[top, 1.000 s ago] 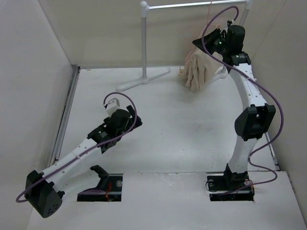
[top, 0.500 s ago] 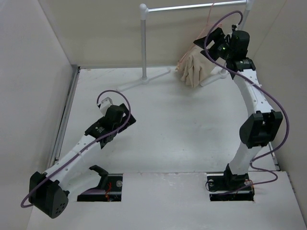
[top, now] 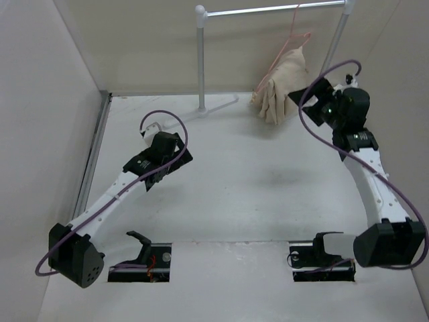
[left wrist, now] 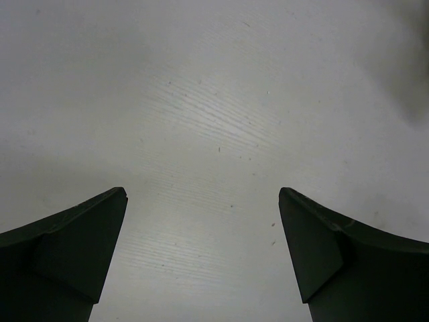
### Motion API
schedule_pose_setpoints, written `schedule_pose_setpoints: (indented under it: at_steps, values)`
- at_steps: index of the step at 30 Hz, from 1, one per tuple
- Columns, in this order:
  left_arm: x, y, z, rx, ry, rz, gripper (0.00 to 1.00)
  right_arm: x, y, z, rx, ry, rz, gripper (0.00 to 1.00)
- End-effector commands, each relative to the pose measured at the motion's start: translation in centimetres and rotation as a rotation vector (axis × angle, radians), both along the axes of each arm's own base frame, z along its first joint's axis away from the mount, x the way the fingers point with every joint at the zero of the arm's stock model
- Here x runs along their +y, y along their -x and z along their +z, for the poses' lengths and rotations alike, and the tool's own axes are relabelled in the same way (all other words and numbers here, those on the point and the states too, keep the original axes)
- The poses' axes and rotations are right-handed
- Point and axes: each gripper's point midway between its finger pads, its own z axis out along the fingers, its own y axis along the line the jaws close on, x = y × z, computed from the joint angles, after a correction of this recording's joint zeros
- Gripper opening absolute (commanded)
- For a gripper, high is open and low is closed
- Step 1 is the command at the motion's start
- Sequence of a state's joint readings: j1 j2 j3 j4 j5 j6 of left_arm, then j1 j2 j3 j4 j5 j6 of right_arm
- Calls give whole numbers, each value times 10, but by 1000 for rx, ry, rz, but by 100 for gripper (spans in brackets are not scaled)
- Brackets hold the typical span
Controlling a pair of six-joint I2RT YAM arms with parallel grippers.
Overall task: Place the trousers on the hanger
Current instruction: Reset both arms
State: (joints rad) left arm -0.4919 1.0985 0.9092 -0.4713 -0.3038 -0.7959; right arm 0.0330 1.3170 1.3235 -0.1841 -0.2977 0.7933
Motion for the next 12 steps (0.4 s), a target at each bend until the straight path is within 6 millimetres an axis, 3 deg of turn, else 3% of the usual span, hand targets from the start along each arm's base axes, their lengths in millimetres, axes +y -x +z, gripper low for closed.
schedule_pose_setpoints:
  at_steps: [1,6,12]
  values:
    - [-7,2,-7,61,-56,-46,100,-13,26,-44,49,65,-83,100]
    - [-25,4,-20,98,-73,-102,100,-8,89,-134,206,137,-117,100]
    - [-32,4,-32,132,-88,-127,100,-16,144,-196,320,185,-169,100]
